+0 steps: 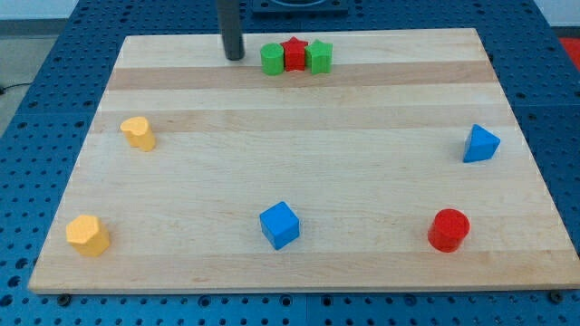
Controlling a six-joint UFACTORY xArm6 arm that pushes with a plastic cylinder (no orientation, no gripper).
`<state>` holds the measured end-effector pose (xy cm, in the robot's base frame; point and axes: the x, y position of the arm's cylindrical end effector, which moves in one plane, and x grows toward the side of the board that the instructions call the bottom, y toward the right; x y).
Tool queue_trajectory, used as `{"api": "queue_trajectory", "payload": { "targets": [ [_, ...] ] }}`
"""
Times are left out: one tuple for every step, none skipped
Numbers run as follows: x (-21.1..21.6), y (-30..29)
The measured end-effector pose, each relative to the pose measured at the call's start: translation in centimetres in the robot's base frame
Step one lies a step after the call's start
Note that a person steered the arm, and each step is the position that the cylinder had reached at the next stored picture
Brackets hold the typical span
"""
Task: Push the yellow heart to the left of the green circle
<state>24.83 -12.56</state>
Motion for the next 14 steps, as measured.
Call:
{"api": "queue_trajectory", "payload": {
  "targets": [
    [2.6, -1.5],
    [7.6, -0.9],
    [12.7, 0.4],
    [16.2, -0.8],
    [19.8, -2.6],
    [20.7, -5.7],
    [20.1, -10.3],
    [19.2, -11.3],
    [18.1, -11.1],
    [17.5, -10.2],
    [16.9, -8.8],
    [15.4, -7.8],
    [13.7, -7.3],
    [12.2, -6.7]
  ]
}}
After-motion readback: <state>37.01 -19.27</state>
